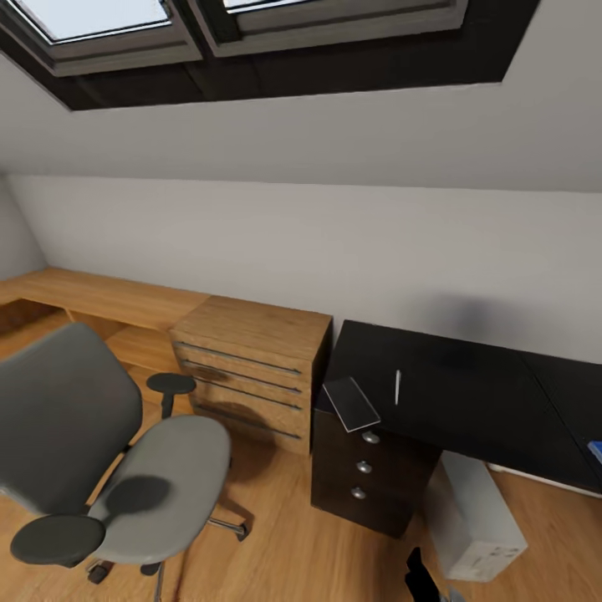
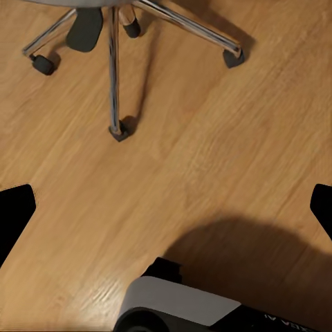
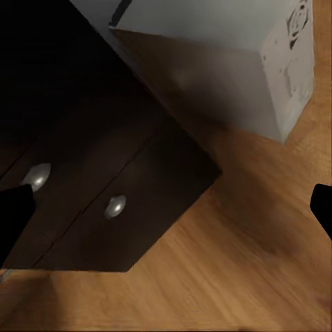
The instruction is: In the bedroom, organize the workspace by keeping the computer under the desk, ensuring the monitor is on the desk, placing the keyboard on the desk next to the monitor, placing the mouse on the desk next to the keyboard, moving the folder from the swivel chair onto the desk next to the mouse, stacking the notebook on top of the folder with the pen on top of the notebook, and positioning the swivel chair next to the desk.
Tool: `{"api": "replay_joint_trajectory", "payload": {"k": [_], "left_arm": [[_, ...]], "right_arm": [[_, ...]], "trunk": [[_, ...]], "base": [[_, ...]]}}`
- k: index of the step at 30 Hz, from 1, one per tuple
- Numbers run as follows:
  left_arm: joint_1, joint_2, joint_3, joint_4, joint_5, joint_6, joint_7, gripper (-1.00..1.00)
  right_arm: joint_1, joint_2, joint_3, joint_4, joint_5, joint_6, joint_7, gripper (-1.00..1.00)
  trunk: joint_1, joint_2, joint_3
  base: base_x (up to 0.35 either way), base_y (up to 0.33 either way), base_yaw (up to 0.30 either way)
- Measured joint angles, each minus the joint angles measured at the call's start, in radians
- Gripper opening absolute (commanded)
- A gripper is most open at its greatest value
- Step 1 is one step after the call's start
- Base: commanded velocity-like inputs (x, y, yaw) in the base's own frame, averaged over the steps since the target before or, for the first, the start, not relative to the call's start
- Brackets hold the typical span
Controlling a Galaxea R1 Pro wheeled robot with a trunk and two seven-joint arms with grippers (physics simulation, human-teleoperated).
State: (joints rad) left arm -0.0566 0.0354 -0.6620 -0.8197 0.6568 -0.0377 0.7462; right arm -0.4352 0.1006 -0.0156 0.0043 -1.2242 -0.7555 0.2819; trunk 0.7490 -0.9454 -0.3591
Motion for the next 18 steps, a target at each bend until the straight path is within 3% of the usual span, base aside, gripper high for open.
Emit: {"api": "replay_joint_trajectory", "payload": {"k": [2, 6, 14, 18], "left_arm": [[0.0, 0.0, 0.0, 0.0, -0.001, 0.0, 0.0, 1.0], [0.0, -0.001, -0.002, -0.002, -0.005, -0.013, 0.004, 1.0], [0.0, -0.014, -0.023, -0.003, -0.006, -0.153, 0.006, 1.0], [0.0, -0.016, -0.027, -0.003, -0.006, -0.174, 0.006, 1.0]], "right_arm": [[0.0, 0.0, 0.035, 0.001, 0.034, 0.0, -0.007, 1.0], [0.0, -0.001, 0.075, 0.0, 0.061, 0.001, -0.039, 1.0], [0.0, 0.0, 0.092, -0.003, 0.072, 0.002, -0.06, 1.0], [0.0, 0.0, 0.095, -0.003, 0.073, 0.002, -0.062, 1.0]], "trunk": [[0.0, 0.0, 0.0], [0.0, 0.0, 0.0], [0.0, 0.0, -0.006], [0.0, 0.0, -0.01]], "base": [[0.0, 0.0, 0.284], [0.0, 0.0, 0.281], [0.0, 0.0, 0.24], [0.0, 0.0, 0.213]]}}
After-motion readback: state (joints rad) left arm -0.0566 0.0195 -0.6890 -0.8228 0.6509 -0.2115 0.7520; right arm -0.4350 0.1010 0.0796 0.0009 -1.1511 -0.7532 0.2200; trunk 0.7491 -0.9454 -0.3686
